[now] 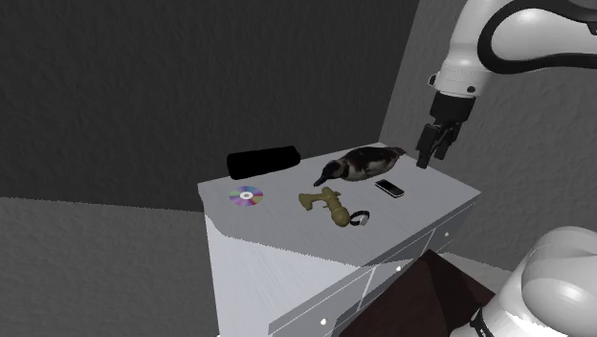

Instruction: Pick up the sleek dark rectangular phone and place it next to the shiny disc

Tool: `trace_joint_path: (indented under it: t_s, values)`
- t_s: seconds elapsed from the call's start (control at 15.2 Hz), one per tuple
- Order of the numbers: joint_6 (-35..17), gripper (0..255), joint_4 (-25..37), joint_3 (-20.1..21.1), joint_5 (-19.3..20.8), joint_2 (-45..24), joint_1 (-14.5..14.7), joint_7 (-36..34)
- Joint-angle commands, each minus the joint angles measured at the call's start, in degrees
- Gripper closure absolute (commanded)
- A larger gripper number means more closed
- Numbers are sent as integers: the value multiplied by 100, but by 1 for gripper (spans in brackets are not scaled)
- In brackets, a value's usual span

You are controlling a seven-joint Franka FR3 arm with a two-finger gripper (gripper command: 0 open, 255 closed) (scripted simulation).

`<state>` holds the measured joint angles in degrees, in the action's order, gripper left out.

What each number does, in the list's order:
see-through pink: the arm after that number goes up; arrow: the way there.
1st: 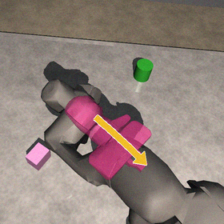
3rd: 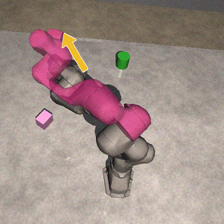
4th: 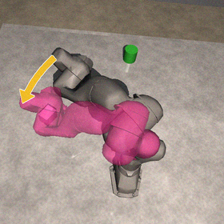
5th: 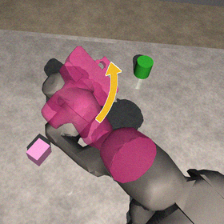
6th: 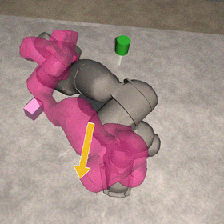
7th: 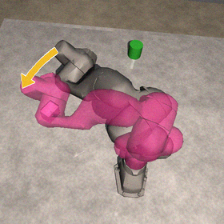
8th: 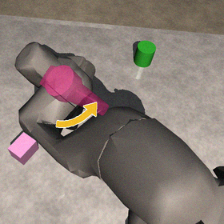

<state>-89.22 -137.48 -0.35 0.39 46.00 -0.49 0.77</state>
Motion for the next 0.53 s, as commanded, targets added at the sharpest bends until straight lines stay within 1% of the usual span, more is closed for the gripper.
trace_joint_path:
  t_s: [0.0, 0.46]
  values:
    - [0, 0, 0, 0, 0, 0, 0, 0]
    - [-1138, 0, -269, -650, 332, -846, -180, 724]
